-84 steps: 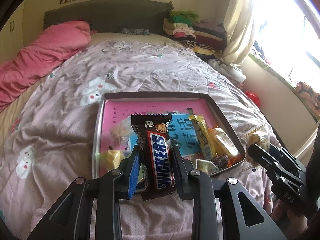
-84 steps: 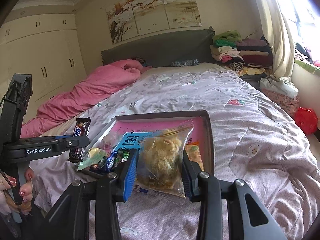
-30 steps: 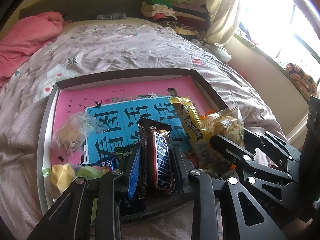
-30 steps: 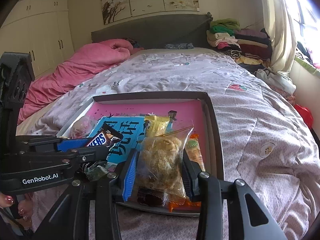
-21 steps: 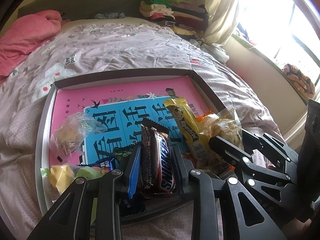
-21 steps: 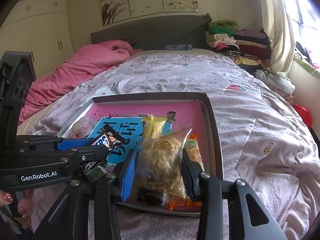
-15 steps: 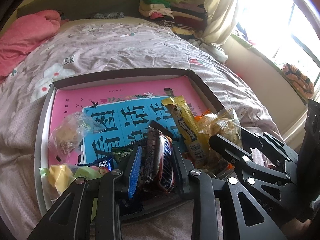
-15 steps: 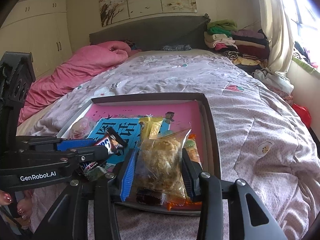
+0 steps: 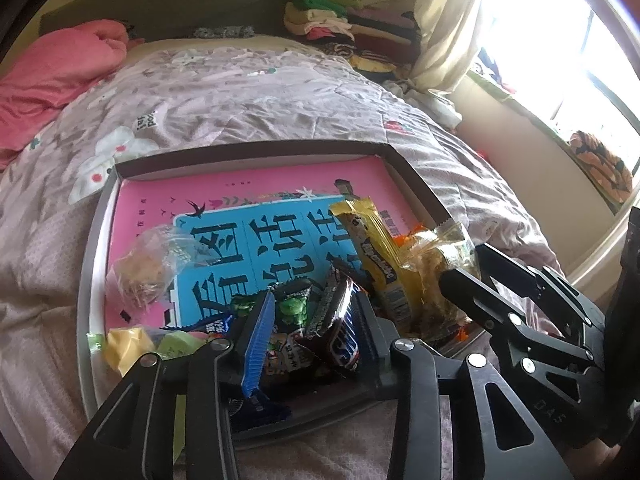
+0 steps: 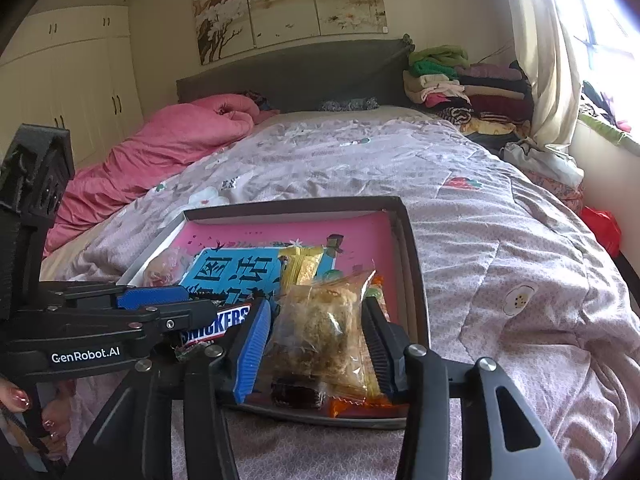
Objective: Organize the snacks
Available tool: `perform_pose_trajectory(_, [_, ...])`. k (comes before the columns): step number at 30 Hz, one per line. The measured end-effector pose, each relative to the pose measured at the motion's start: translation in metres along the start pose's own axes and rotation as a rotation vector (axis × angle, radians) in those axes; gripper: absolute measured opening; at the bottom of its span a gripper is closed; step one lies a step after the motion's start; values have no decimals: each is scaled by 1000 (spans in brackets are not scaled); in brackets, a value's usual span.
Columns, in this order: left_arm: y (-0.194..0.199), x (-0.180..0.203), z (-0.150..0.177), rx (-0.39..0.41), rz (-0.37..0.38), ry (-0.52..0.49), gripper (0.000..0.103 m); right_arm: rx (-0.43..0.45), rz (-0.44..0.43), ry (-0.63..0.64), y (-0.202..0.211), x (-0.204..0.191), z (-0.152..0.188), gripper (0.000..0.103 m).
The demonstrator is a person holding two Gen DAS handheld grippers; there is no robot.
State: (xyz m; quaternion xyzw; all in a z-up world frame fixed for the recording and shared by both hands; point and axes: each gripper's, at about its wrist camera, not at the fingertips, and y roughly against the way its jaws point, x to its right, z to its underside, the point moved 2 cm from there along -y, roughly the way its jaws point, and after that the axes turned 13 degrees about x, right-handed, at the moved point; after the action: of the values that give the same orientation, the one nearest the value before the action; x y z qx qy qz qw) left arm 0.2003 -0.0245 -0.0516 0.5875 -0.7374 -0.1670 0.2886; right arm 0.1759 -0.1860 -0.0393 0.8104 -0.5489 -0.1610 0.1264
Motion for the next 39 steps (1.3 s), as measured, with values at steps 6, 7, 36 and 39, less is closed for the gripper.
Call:
perform_pose_trajectory(6, [8,-1,-4,17,-15,3,52,22,-5,7,6,-1,-4,52])
perform_pose_trajectory(7, [9,-1,-5,19,-17,4,52,24,-5,8,7,-2,-4,52])
perform_pose_trajectory(36, [85,2,14,38,-154,9,76,135,-6,-19,74,-17,-22,93])
perform_pose_trajectory(39, [93,2,24,28,-166,21,77,125,3,-27,82,-21,-18,96])
